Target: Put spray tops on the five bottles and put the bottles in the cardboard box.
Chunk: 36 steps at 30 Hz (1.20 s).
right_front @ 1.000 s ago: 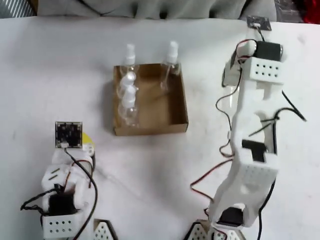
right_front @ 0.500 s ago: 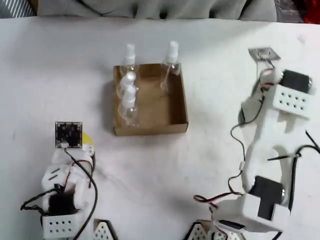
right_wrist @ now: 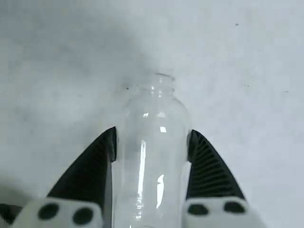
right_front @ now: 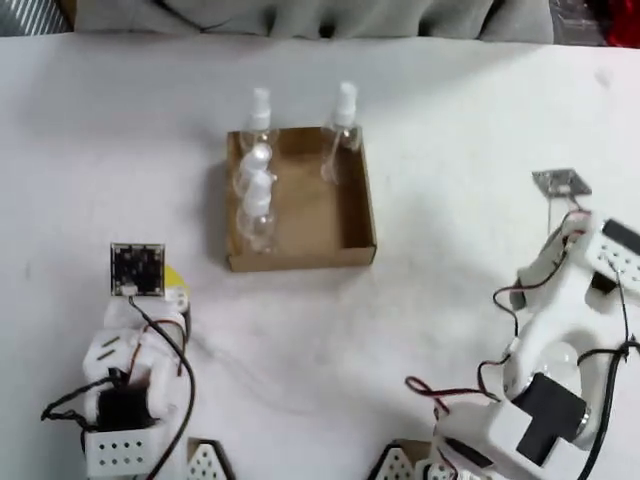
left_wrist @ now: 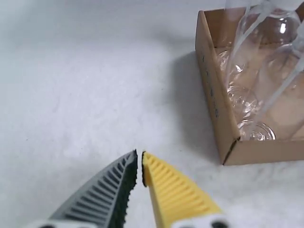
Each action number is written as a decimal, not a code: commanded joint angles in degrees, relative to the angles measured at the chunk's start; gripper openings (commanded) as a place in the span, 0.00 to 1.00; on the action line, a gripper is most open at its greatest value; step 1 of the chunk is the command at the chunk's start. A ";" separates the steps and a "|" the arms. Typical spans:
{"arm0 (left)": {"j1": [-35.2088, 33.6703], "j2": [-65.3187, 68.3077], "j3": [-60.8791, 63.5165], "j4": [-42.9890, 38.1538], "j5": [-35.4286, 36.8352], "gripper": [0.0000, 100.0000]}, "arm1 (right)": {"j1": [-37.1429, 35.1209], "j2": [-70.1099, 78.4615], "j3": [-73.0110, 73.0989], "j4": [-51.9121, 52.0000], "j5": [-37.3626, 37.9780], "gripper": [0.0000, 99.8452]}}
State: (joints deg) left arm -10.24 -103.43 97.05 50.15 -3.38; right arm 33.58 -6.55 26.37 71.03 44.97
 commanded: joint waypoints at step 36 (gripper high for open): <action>-0.66 -0.48 -0.09 0.62 -0.53 0.02 | 3.91 -0.40 -3.52 4.53 16.53 0.26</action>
State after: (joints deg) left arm -10.24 -103.43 97.05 50.15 -3.38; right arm 38.07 -7.78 24.70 75.78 60.88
